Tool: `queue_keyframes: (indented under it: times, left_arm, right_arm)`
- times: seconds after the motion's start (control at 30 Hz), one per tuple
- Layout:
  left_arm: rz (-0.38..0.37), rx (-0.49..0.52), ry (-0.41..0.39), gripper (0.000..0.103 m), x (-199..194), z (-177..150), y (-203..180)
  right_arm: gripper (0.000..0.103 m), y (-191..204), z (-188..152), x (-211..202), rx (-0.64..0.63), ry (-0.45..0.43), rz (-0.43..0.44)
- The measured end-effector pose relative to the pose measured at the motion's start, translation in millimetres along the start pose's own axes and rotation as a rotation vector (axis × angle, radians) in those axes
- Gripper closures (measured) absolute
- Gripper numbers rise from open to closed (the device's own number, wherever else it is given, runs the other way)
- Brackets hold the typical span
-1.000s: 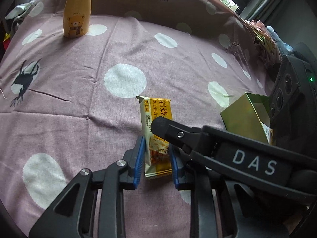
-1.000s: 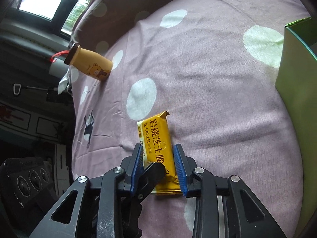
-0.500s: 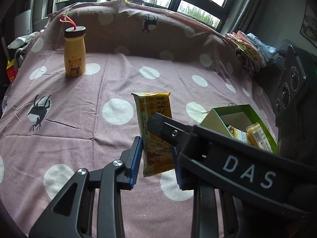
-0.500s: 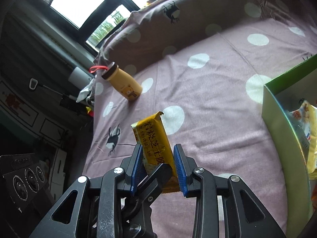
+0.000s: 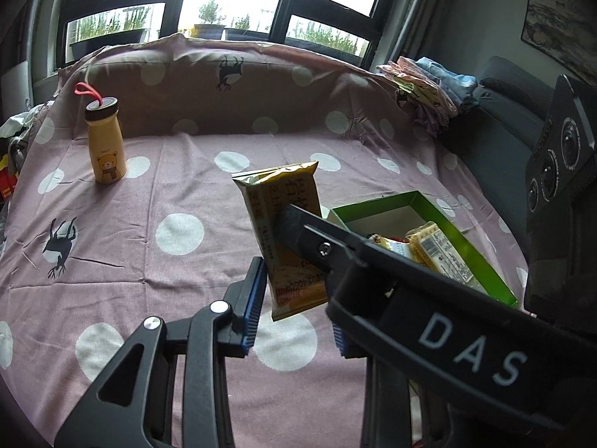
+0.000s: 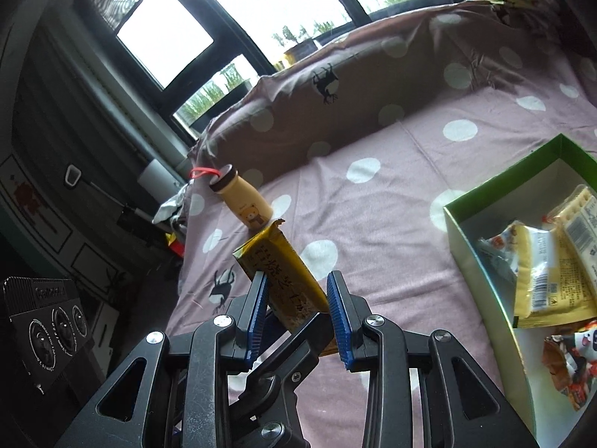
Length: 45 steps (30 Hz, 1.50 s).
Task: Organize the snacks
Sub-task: 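Lift the orange bar with the right gripper and carry it over the box, then lower the orange bar into the box with the right gripper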
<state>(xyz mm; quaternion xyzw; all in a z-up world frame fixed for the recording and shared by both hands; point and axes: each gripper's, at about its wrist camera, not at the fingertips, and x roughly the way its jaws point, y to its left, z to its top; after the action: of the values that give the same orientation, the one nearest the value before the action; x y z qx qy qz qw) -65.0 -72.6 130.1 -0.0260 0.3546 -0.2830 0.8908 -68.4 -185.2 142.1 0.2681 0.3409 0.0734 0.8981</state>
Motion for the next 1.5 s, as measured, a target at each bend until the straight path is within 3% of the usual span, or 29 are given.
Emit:
queue_keyframes:
  times: [0.27,0.53,0.87,1.07,1.5]
  left_arm:
    - [-0.090,0.014,-0.014,0.072,-1,3,-28]
    - [-0.113,0.074,-0.006,0.071,11,9,-60]
    - [-0.216,0.107,0.081,0.071,54,7,-103]
    - [-0.241,0.139,0.128,0.071,70,3,-126]
    - [-0.256,0.124,0.238,0.071,108,-4,-143]
  right_arm:
    - [0.067,-18,6,-39,0.015,-0.065,-0.025]
    - [0.067,-42,15,-59,0.059,-0.099,-0.041]
    - [0.067,-102,23,-78,0.204,-0.119,-0.102]
    - [0.067,-127,23,-90,0.290,-0.128,-0.138]
    - [0.067,-168,20,-87,0.408,-0.052,-0.195]
